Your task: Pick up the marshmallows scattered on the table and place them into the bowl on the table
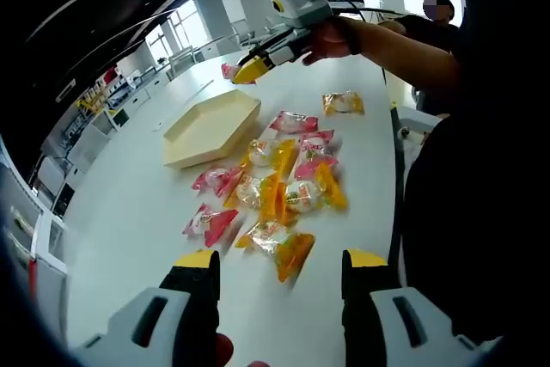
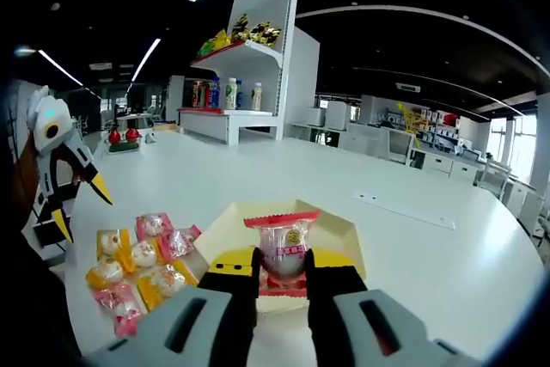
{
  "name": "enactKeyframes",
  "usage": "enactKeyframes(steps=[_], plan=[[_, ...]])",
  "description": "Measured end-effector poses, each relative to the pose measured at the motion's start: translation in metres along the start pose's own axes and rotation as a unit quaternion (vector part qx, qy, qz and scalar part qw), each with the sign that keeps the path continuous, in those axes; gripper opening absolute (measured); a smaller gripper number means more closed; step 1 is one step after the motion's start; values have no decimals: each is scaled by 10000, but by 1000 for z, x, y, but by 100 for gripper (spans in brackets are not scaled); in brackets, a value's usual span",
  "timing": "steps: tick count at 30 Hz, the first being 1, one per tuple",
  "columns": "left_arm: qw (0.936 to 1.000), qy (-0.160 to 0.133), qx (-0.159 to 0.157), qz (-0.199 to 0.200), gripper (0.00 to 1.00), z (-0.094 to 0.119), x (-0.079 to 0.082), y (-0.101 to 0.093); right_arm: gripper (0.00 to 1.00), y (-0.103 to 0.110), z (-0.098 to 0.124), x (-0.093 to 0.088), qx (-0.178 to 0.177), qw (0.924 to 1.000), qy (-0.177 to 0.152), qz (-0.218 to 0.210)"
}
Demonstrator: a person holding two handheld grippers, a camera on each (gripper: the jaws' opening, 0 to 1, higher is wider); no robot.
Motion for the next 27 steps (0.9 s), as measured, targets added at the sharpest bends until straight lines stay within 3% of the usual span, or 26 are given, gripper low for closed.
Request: enactKeyframes(steps=[14, 20, 27], plan=[[10000, 13, -48, -37, 57, -1, -1, 1, 22, 4, -8, -2, -116, 9998, 67, -130], [9997, -215, -56, -27, 57, 5, 5, 2, 22, 1, -9, -7, -247, 9993, 183, -209], [9997, -142, -158, -127, 57, -1, 8, 2, 22, -3, -12, -4, -332, 9988, 197, -296]])
Point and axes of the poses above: the point that each gripper's makers call its tool centre point, and the gripper's own axes: z roughly backward along the fingers, y roughly to its left, x roughly out of its top, the point moved 10 cm from there along z, roughly backward along the fingers, and after that the axes turned 11 degrees about z, right-handed, at the moved point
